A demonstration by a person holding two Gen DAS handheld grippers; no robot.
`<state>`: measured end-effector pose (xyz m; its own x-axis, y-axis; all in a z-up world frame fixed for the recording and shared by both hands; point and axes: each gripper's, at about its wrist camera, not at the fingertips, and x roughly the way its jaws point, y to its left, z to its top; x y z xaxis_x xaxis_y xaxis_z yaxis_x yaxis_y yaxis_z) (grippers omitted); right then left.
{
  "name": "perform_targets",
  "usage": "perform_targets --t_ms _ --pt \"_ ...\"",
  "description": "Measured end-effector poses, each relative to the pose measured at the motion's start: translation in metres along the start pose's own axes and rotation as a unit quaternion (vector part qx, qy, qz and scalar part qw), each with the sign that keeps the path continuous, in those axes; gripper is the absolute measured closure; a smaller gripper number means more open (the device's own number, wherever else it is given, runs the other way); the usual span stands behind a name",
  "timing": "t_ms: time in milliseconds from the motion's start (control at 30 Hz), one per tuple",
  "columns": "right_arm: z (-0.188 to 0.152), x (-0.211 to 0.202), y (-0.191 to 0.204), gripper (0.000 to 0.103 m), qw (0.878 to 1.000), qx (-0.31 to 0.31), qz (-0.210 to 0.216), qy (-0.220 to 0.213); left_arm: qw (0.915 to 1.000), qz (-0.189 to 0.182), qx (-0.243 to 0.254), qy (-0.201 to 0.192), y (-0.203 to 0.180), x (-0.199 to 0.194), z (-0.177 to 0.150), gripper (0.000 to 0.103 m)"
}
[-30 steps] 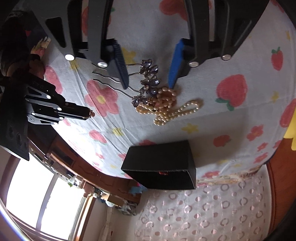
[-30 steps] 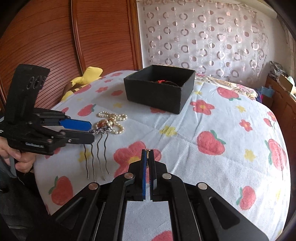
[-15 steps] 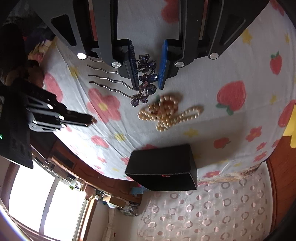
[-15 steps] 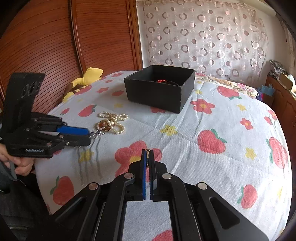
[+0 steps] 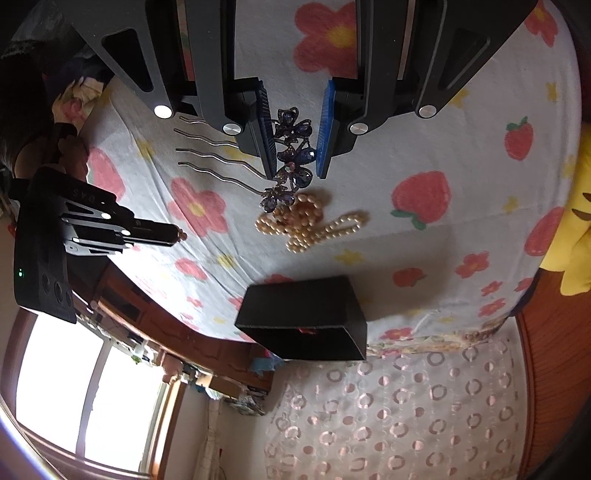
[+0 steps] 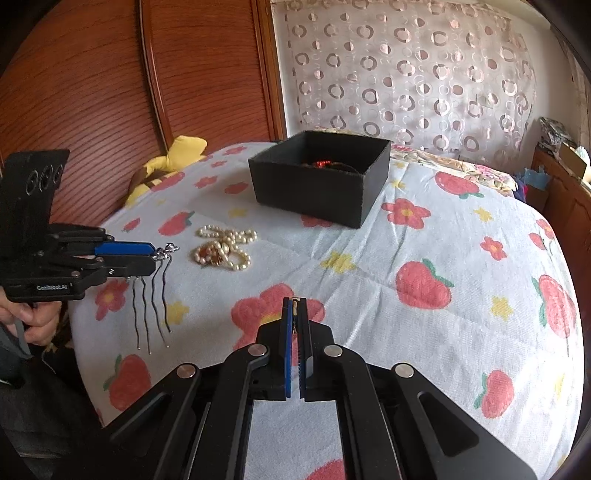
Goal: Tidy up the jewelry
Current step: 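Grasp the purple-flower hair comb with the left tool, then carry the hair comb into the black box and open the left tool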
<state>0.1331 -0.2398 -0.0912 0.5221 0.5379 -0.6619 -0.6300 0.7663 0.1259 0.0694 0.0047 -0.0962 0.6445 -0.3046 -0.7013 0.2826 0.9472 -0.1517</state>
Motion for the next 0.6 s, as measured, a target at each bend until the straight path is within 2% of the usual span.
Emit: perform_targets --t_ms 300,600 --pt "0.036 -0.013 -0.007 0.100 0.999 0.010 0.019 -0.029 0.9995 0.006 -0.016 -0.028 0.013 -0.007 0.016 0.083" --pt "0.081 0.006 -0.018 0.100 0.999 0.005 -0.003 -0.032 0.9980 0.017 -0.028 -0.054 0.026 -0.014 0.035 0.083"
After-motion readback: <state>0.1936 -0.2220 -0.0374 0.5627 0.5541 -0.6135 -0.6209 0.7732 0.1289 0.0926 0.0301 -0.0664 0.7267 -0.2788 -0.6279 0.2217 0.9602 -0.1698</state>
